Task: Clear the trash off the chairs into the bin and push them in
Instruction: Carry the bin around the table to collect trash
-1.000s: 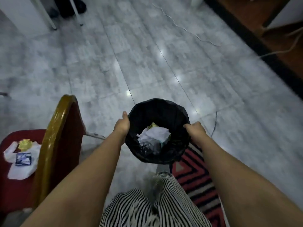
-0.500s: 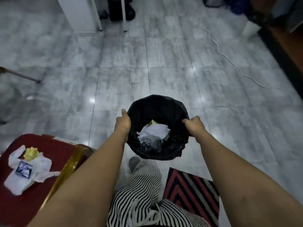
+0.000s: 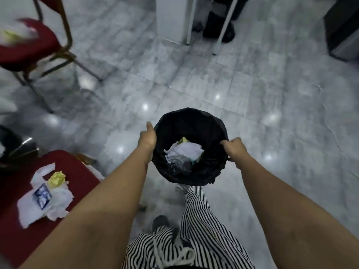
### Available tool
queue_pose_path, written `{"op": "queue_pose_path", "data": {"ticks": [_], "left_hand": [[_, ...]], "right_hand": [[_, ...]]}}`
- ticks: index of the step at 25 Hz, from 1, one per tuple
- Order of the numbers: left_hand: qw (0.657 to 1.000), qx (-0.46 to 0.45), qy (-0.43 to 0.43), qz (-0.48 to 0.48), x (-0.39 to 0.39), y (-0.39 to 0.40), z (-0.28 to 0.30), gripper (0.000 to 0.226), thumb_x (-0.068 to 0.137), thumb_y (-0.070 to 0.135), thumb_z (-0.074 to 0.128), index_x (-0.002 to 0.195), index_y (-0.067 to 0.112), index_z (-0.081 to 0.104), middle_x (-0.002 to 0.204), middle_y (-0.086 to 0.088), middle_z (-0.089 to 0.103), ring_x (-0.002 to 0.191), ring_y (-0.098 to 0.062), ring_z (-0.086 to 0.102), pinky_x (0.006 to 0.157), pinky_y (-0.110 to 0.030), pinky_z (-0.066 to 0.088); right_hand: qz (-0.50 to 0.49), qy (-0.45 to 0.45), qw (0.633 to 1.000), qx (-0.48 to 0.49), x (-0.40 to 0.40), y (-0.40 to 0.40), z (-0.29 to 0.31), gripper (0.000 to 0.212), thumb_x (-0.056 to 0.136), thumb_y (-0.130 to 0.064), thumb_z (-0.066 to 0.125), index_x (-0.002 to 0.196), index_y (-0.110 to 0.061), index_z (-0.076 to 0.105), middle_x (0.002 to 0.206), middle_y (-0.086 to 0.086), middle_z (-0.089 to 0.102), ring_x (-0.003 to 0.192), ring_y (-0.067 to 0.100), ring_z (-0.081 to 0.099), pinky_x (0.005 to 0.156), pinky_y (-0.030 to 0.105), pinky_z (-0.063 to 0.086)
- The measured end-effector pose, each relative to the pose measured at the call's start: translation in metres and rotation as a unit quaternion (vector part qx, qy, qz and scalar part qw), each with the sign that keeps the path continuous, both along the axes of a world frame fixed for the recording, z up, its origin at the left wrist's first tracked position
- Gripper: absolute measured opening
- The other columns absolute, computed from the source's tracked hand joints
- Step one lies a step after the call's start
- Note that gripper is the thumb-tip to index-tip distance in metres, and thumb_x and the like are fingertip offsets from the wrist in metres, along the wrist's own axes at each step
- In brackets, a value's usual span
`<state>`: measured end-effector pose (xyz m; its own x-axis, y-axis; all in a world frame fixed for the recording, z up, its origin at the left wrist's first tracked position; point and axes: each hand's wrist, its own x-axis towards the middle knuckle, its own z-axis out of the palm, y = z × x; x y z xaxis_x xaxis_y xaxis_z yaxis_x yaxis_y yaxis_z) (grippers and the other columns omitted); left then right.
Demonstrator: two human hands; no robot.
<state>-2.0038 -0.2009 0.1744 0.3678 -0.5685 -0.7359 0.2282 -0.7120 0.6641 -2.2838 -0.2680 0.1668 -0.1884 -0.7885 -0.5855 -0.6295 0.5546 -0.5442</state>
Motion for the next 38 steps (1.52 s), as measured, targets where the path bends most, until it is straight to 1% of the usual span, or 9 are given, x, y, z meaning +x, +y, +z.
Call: {"op": "queue_pose_path", "data": {"ticks": [4,8,12,18,23,30,32,35,38], "left_hand": [[0.991,0.024,-0.014,0.128,0.055,-0.036,-0.006,0.083,0.094,0.067,0.016,0.147,0.008,0.039,0.136,-0.017,0.056,0.120,-0.037,0.057,0.103,-0.052,0.046],[0.975,0.035,-0.013,0.217,0.093,-0.063,0.003,0.080,0.094,0.068,0.015,0.145,0.012,0.041,0.137,-0.014,0.057,0.120,-0.034,0.057,0.104,-0.051,0.046],[0.952,0.034,-0.007,0.303,0.136,-0.081,0.005,0.079,0.095,0.067,0.015,0.145,0.013,0.043,0.131,-0.013,0.060,0.113,-0.032,0.059,0.100,-0.047,0.050],[0.917,0.019,0.012,0.398,0.210,-0.103,-0.012,0.081,0.093,0.069,0.016,0.139,0.011,0.050,0.127,-0.013,0.063,0.110,-0.031,0.062,0.097,-0.045,0.052],[0.891,0.016,0.027,0.452,0.306,-0.124,-0.061,0.109,0.063,0.085,0.021,0.139,0.013,0.049,0.131,-0.016,0.062,0.112,-0.035,0.062,0.101,-0.050,0.049],[0.854,0.040,0.015,0.519,0.425,-0.150,-0.026,0.082,0.093,0.067,0.019,0.149,0.010,0.038,0.145,-0.017,0.050,0.130,-0.034,0.051,0.111,-0.047,0.040],[0.833,0.029,0.028,0.551,0.451,-0.152,-0.039,0.090,0.086,0.074,0.018,0.146,0.011,0.042,0.141,-0.017,0.053,0.126,-0.034,0.054,0.109,-0.049,0.042],[0.796,0.051,0.034,0.603,0.488,-0.151,-0.085,0.108,0.070,0.086,0.018,0.140,0.010,0.050,0.135,-0.017,0.059,0.118,-0.036,0.059,0.104,-0.050,0.046],[0.736,0.069,0.042,0.672,0.503,-0.160,-0.073,0.090,0.087,0.074,0.020,0.144,0.009,0.045,0.143,-0.015,0.052,0.125,-0.035,0.054,0.108,-0.048,0.043]], "right_hand": [[0.119,-0.014,0.993,0.010,0.078,-0.096,-0.010,0.035,0.085,-0.031,0.055,0.111,-0.010,0.045,0.100,0.015,0.057,0.083,0.029,0.055,0.071,0.039,0.050],[0.225,-0.013,0.974,0.010,0.150,-0.174,-0.002,0.035,0.085,-0.031,0.055,0.112,-0.013,0.043,0.100,0.017,0.055,0.081,0.029,0.054,0.066,0.037,0.046],[0.306,-0.017,0.952,0.000,0.236,-0.234,0.002,0.053,0.080,-0.032,0.055,0.125,-0.004,0.047,0.109,0.020,0.058,0.099,0.038,0.061,0.074,0.043,0.051],[0.392,-0.015,0.920,0.006,0.352,-0.284,-0.012,0.046,0.075,-0.034,0.052,0.114,-0.011,0.046,0.101,0.017,0.054,0.091,0.035,0.057,0.079,0.046,0.053],[0.407,-0.001,0.912,0.039,0.454,-0.319,-0.032,0.069,0.073,-0.034,0.054,0.129,0.003,0.045,0.117,0.025,0.061,0.101,0.041,0.062,0.086,0.053,0.057],[0.489,0.005,0.870,0.063,0.630,-0.344,-0.025,0.063,0.085,-0.027,0.055,0.138,0.000,0.035,0.104,0.019,0.057,0.092,0.035,0.061,0.087,0.055,0.056],[0.515,0.014,0.854,0.069,0.665,-0.351,-0.030,0.060,0.089,-0.025,0.055,0.139,0.000,0.033,0.099,0.016,0.056,0.087,0.031,0.060,0.087,0.055,0.056],[0.570,0.020,0.819,0.067,0.734,-0.361,-0.043,0.058,0.089,-0.028,0.056,0.136,0.000,0.035,0.112,0.020,0.057,0.090,0.032,0.060,0.086,0.056,0.056],[0.637,0.047,0.766,0.074,0.800,-0.357,-0.063,0.061,0.091,-0.029,0.055,0.139,-0.001,0.030,0.110,0.017,0.054,0.091,0.032,0.059,0.087,0.054,0.056]]}}
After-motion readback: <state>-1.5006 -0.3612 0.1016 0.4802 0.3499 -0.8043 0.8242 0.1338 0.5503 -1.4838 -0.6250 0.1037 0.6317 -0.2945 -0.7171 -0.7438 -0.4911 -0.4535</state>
